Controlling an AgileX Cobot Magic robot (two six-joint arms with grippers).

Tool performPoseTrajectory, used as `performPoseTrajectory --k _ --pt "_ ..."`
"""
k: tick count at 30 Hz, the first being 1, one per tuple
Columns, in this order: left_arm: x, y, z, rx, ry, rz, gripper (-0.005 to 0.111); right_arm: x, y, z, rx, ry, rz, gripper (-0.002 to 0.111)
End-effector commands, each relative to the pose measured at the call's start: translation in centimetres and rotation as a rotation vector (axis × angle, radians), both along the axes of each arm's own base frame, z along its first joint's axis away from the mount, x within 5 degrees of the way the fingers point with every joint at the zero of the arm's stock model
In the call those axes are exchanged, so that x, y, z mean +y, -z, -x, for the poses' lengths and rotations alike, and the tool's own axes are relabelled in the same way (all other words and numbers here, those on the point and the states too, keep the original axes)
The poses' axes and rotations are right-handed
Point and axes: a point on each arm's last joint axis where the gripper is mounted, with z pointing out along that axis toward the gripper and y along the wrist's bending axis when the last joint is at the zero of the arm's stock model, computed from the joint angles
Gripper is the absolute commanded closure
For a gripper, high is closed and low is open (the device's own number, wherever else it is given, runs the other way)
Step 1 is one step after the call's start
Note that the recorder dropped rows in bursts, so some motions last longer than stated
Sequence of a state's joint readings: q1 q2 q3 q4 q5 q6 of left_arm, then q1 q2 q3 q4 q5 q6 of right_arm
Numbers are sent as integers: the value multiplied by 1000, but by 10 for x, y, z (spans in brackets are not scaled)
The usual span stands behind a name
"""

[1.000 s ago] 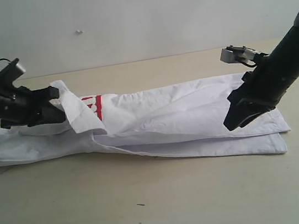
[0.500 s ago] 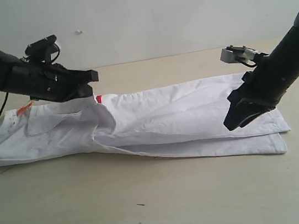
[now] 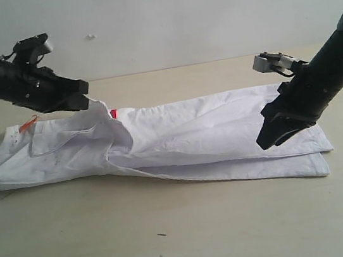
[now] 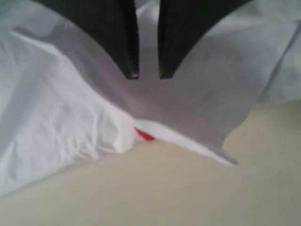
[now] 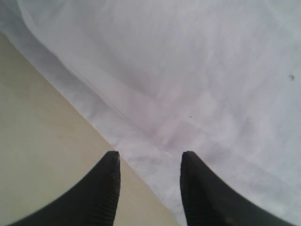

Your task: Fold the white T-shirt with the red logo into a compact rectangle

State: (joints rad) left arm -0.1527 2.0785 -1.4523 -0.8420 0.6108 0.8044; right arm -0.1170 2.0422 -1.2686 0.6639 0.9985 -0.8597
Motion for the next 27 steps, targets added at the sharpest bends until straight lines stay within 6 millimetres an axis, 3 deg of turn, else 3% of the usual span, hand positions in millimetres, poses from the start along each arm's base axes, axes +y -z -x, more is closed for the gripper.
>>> performPoseTrajectory --k 1,4,6,10,11,13,18,23,27 --pt "22 -2 11 123 99 0 107 -2 -2 -2 -15 5 -4 67" --pt "27 6 24 210 236 -146 107 -1 -2 -1 -9 4 -7 67" --pt "34 9 22 228 178 -220 103 -1 -2 0 -3 0 -11 67" --pt "35 11 25 242 205 -249 79 -1 -2 -1 -6 5 -8 67" --pt "33 11 26 243 235 -245 78 -2 -2 -1 -9 7 -6 67" --pt "27 13 30 248 283 -240 81 -1 -2 -2 -13 9 -6 67" --pt "11 23 28 224 272 -232 100 -1 -2 -2 -14 11 -11 67" --pt "-4 48 22 231 213 -217 100 -1 -2 -2 -14 11 -11 67" --pt "-3 57 14 201 117 -222 100 -1 -2 -2 -14 11 -11 67"
